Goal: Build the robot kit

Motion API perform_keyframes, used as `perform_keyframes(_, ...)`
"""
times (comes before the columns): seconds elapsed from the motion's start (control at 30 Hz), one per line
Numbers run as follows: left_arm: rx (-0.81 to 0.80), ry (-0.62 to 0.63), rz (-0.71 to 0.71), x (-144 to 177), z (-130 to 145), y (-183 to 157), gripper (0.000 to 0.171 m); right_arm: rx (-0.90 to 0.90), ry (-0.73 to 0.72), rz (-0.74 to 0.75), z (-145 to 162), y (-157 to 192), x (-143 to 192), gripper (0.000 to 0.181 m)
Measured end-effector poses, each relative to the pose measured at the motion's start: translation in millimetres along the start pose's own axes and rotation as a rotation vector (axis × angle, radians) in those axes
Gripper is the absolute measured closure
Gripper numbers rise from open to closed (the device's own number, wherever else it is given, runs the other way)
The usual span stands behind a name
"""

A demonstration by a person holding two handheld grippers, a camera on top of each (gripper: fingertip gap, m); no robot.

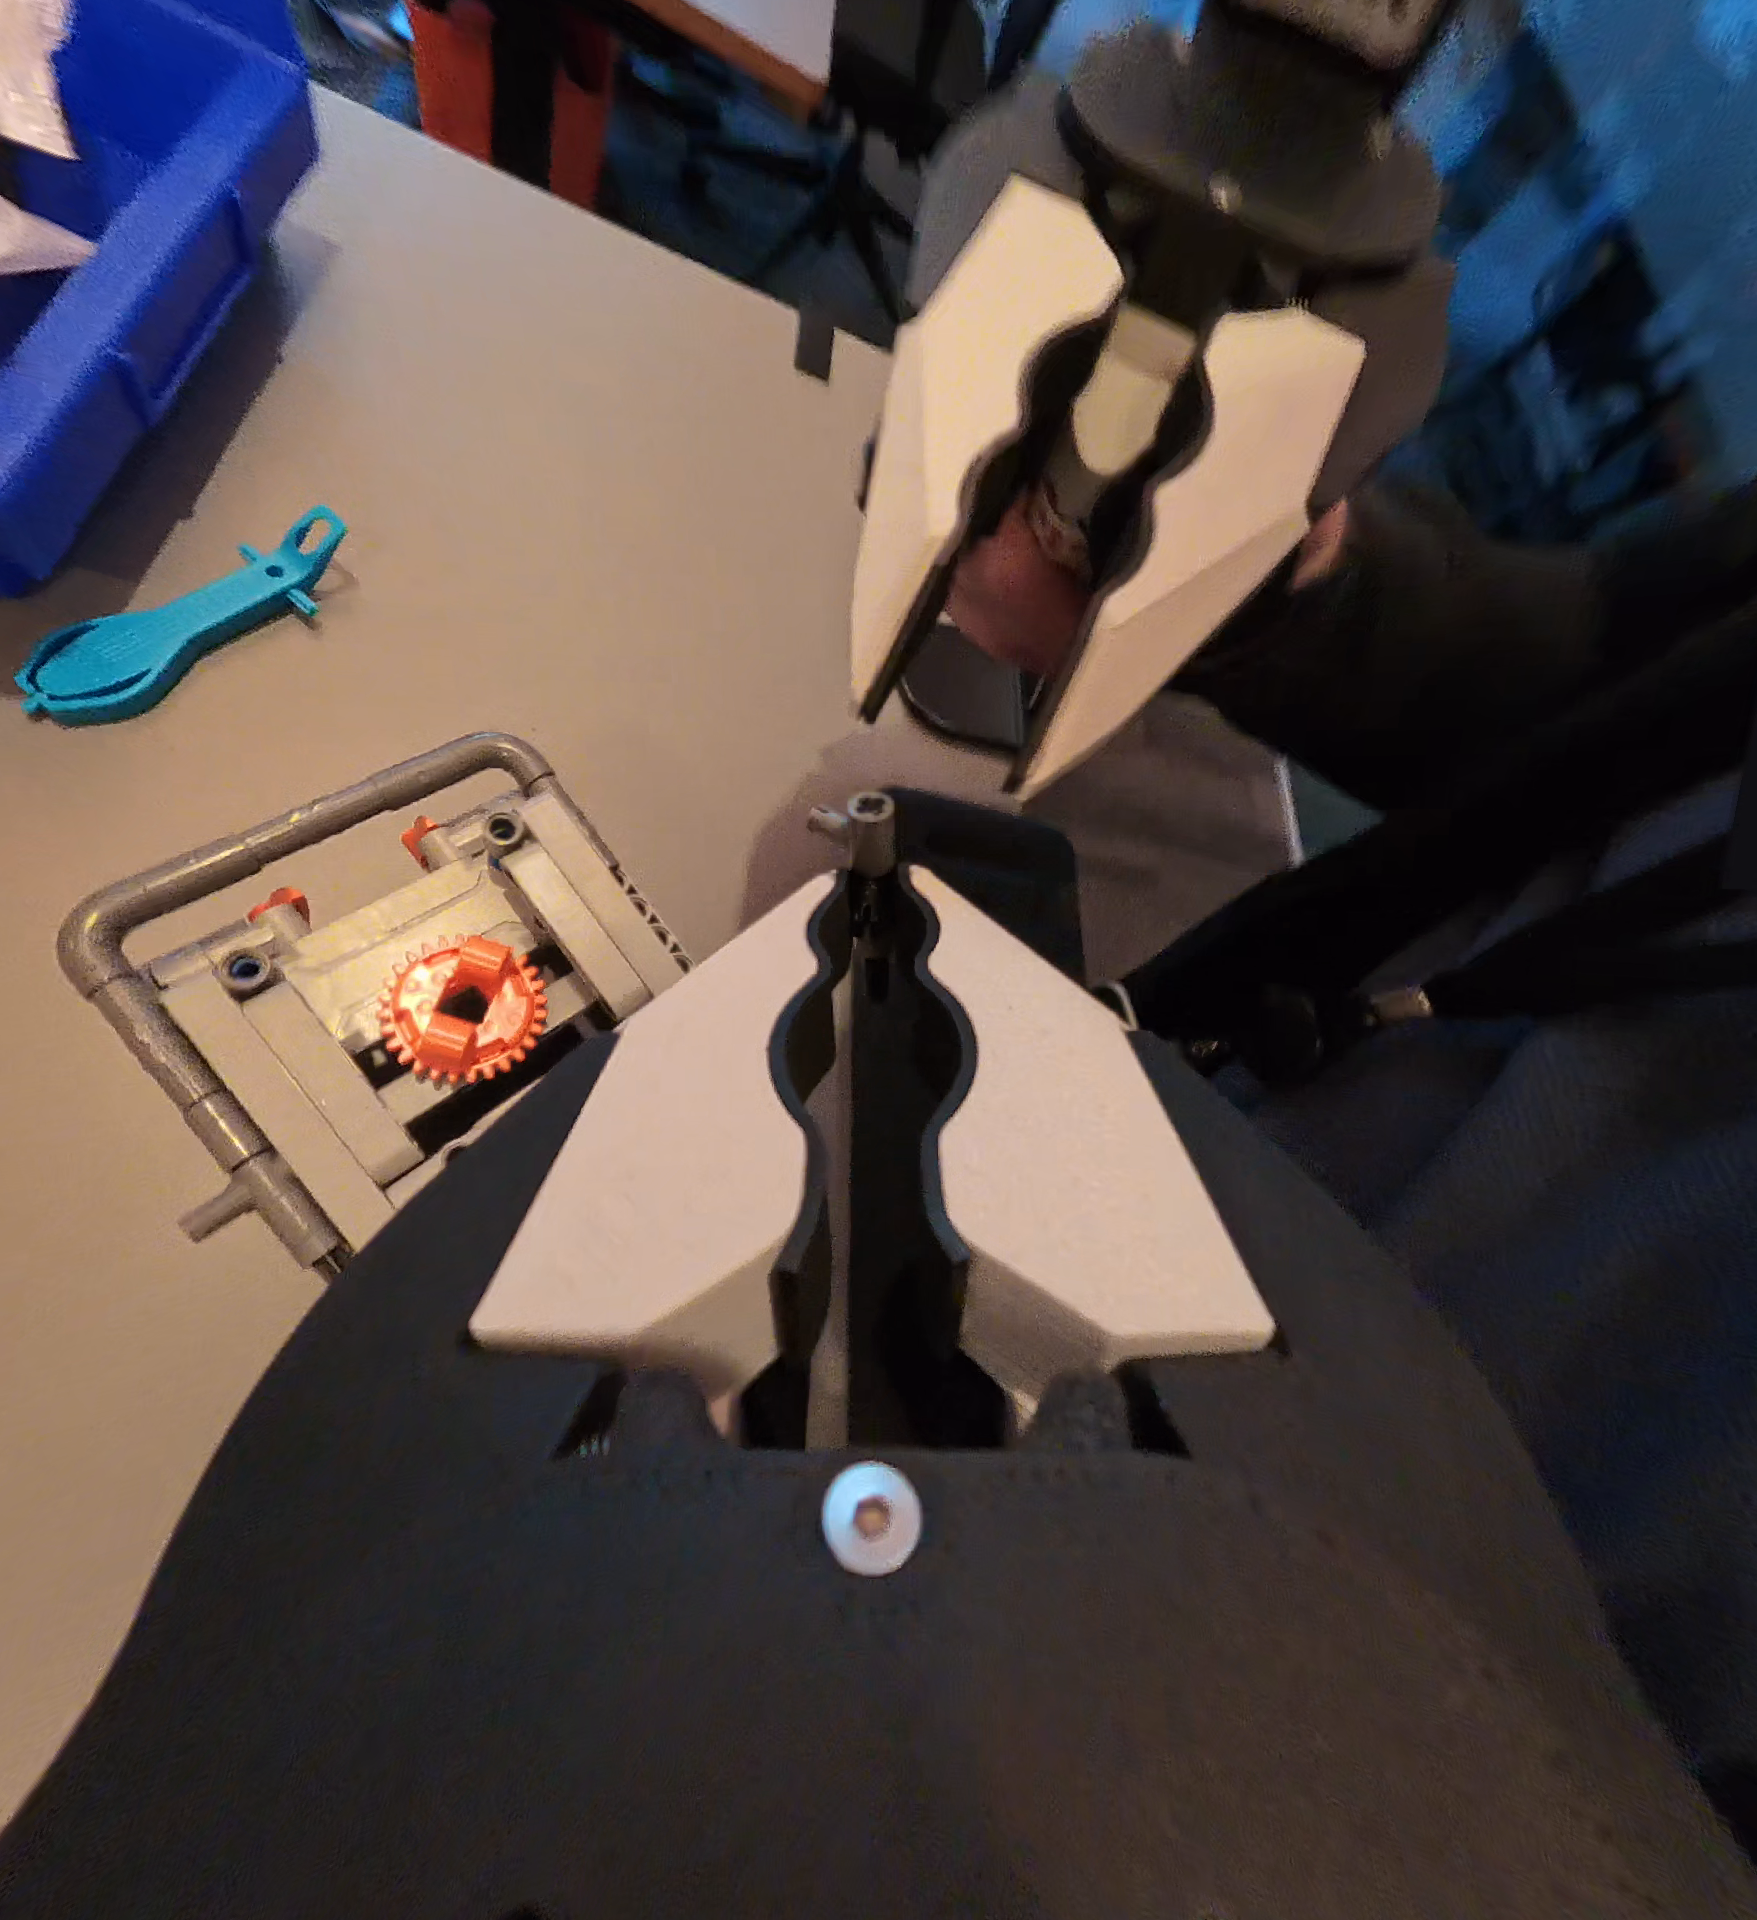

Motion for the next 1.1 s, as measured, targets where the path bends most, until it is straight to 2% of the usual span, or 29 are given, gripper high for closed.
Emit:
perform_keyframes(0.13, -0.163, 0.116, 0.037, 0.7, 0.4, -9.4, 0.167, 0.099, 0.194, -0.106, 14.3, 6.5, -8.7, 0.165)
perform_keyframes(0.23, -0.246, 0.179, 0.095, 1.2, 4.9, -20.6, 0.167, 0.14, 0.269, -0.158, 21.6, 14.2, -9.7, 0.171)
perform_keyframes(0.33, -0.266, 0.215, 0.096, -0.1, 9.9, -22.6, 0.167, 0.103, 0.294, -0.16, 26.5, 13.6, -9.7, 0.177)
perform_keyframes(0.7, -0.161, 0.04, 0.041, 3.7, 4.7, -20.4, 0.167, -0.122, 0.089, -0.199, 23.1, 8.3, -7.3, 0.177)
perform_keyframes(1.1, -0.145, 0.025, 0.019, 20.4, 18.1, -21.4, 0.167, -0.038, 0.218, -0.188, 22.0, 14.3, -28.2, 0.177)
Point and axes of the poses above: each gripper's, where its closed fingertips meet, x back along the fingers, z out of its underside, y = z × x across the jaws, the point moved 2 cm from there along x, back along the fingers, and after that the axes turned 14 degrees about -x, right-handed, at the moved point
